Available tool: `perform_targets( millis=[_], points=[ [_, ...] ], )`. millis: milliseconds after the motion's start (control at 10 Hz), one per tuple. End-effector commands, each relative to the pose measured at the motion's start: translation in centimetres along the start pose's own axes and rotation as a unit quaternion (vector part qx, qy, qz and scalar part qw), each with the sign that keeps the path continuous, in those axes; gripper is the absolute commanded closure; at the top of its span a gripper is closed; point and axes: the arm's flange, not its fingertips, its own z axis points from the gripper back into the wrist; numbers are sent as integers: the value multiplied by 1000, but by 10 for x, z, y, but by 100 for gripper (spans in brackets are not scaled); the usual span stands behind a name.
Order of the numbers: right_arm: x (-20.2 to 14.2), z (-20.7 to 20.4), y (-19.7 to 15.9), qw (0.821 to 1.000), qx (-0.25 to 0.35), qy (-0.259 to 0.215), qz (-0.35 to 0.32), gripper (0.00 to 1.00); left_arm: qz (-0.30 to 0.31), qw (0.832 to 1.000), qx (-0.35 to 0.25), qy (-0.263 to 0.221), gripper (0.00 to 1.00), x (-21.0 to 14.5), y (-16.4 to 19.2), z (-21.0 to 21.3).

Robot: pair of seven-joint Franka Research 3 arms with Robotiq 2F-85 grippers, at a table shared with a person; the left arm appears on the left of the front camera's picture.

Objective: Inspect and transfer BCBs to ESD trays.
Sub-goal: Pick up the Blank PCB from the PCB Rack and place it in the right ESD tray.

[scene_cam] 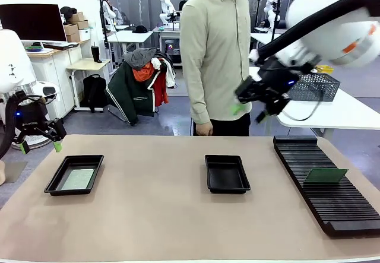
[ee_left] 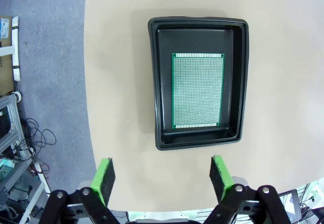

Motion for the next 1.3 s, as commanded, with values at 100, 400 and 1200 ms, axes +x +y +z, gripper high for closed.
perform_targets(
  millis=[100,400,1200],
  points=[
    [-17,61,-44,991,-43,31,127,0,1,1000,0,-4,0,-1,0,-2],
    [-35,123,-86,951,-85,95,280,0,1,1000,0,-4,0,-1,0,-2],
    [-62,192,-133,825,-108,186,523,0,1,1000,0,-4,0,-1,0,-2]
  ],
)
